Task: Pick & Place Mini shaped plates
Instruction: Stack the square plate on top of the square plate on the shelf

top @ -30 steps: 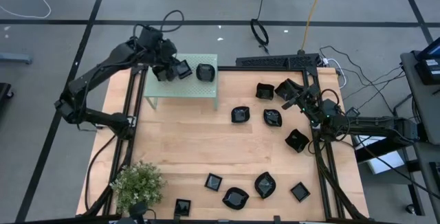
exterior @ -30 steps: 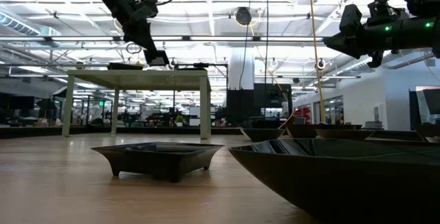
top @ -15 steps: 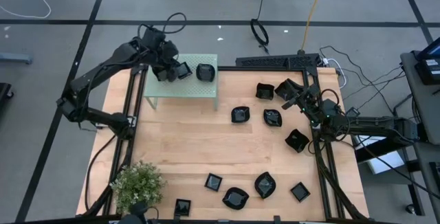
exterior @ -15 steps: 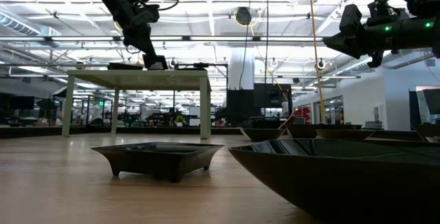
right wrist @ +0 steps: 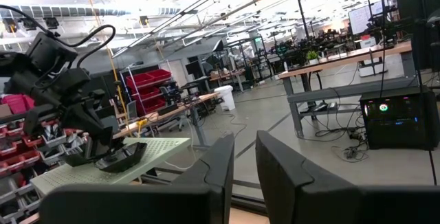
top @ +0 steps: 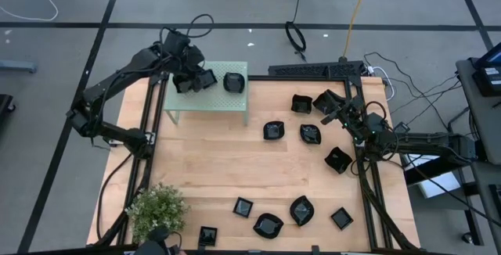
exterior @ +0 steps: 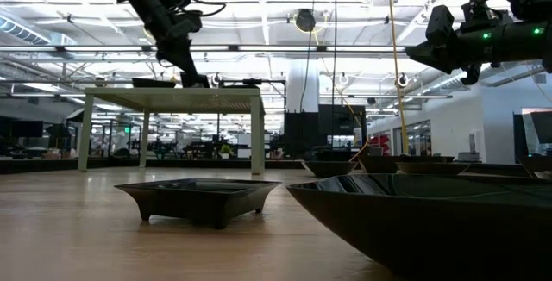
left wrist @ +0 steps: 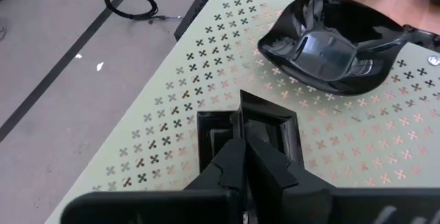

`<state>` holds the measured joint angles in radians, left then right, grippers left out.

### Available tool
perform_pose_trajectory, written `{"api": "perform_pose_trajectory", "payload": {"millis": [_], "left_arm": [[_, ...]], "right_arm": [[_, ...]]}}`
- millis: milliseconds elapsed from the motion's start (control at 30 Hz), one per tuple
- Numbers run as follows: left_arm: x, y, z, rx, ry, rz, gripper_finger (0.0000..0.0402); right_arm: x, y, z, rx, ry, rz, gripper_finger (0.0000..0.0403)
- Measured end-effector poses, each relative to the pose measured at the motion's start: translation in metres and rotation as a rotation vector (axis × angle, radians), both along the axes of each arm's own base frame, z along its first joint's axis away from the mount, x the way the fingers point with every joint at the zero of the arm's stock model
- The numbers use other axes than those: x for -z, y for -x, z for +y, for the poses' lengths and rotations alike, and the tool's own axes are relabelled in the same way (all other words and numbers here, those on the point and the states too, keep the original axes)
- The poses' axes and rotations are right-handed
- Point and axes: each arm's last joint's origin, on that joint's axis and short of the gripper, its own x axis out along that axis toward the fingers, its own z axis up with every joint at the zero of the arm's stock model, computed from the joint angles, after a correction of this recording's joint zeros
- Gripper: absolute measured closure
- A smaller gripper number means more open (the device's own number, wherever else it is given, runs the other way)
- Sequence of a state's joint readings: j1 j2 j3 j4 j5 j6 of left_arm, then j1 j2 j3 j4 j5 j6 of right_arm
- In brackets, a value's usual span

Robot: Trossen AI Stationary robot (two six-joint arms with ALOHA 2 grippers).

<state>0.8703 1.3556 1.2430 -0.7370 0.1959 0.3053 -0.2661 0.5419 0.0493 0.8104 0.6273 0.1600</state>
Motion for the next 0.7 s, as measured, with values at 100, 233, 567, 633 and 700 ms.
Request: {"api": "perform_pose_trajectory", "payload": {"millis": [100,233,567,633,700], "left_arm": [[-0.0009,-0.0007,0.0008,-0.002,-0.009,-0.011,0.0389],[-0.0025,-0.0018,0.0021,-0.013,-0.02,-0.031,0.039],[-0.0022,0.0033,0.0061,-0.045,-0.016,-0.028,0.0391],[-0.0018,0.0039,0.0061,-0.054,-0.011,-0.023,0.039],[-0.0015,0.0041,0.0058,-0.055,-0.007,-0.02,0.0384]], "right_arm": [[-0.0001,0.0001,0.0,0.0,0.0,-0.001,0.0351],[-0.0001,0.0,0.0,0.0,0.0,-0.001,0.0351],[-0.0001,0.0001,0.0,0.0,0.0,-0.001,0.0351],[-0.0001,0.0,0.0,0.0,0.0,-0.001,0.0351],[0.0,0.0,0.0,0.0,0.0,0.0,0.0351]]}}
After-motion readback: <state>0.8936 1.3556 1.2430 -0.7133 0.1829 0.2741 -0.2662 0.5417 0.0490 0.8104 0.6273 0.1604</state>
